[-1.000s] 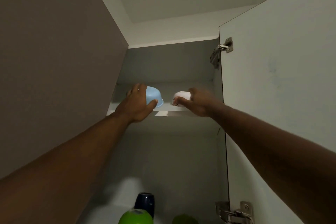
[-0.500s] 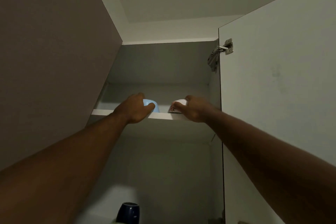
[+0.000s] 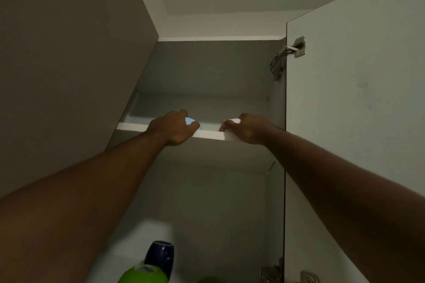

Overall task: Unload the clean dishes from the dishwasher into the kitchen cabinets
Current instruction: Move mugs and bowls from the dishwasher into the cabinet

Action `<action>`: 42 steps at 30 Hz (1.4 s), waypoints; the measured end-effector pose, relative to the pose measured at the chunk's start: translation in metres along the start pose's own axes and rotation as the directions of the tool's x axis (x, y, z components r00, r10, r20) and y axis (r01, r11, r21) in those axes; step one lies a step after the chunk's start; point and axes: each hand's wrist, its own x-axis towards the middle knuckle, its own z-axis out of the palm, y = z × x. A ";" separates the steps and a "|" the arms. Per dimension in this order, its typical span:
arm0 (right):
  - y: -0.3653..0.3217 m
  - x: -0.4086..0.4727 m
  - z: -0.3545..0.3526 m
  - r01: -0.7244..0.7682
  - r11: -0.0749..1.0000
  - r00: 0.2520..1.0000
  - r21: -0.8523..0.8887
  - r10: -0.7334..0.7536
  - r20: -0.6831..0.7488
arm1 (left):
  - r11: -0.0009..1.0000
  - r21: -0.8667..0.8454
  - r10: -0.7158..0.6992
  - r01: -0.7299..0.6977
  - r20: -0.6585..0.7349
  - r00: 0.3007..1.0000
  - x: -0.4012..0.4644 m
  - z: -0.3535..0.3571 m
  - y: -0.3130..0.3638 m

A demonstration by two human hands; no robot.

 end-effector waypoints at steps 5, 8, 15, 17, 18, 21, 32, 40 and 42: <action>-0.001 0.002 0.004 -0.006 0.998 1.000 -0.057 0.007 0.019 | 0.999 0.036 -0.019 0.018 0.047 0.999 0.003 0.001 -0.004; -0.001 0.001 0.004 -0.006 0.998 0.999 -0.068 0.009 0.044 | 0.998 0.058 -0.010 0.007 0.064 0.998 0.011 0.004 -0.010; -0.003 -0.003 0.005 -0.014 0.997 0.997 -0.079 0.020 0.071 | 0.996 0.093 -0.018 0.012 0.067 0.998 0.014 0.007 -0.012; -0.003 -0.004 0.004 -0.030 0.997 0.996 -0.069 0.036 0.078 | 0.995 0.099 -0.021 0.015 0.058 0.998 0.014 0.008 -0.010; -0.004 -0.005 0.004 -0.030 0.997 0.996 -0.067 0.035 0.084 | 0.995 0.100 -0.024 0.018 0.056 0.998 0.013 0.009 -0.011; -0.004 -0.007 0.002 -0.039 0.997 0.996 -0.061 0.044 0.082 | 0.994 0.102 -0.035 0.030 0.041 0.999 0.013 0.010 -0.010; -0.011 -0.025 0.005 0.018 1.000 0.997 -0.010 -0.018 -0.078 | 0.998 0.069 0.018 -0.014 -0.061 0.998 0.002 0.011 -0.009; -0.020 -0.034 -0.056 0.274 0.953 0.917 -0.127 -0.299 -0.266 | 0.923 0.371 0.126 -0.102 -0.043 0.991 -0.017 -0.035 0.026; -0.014 -0.039 -0.068 0.280 0.953 0.905 -0.114 -0.301 -0.301 | 0.912 0.400 0.137 -0.096 -0.076 0.988 -0.026 -0.045 0.042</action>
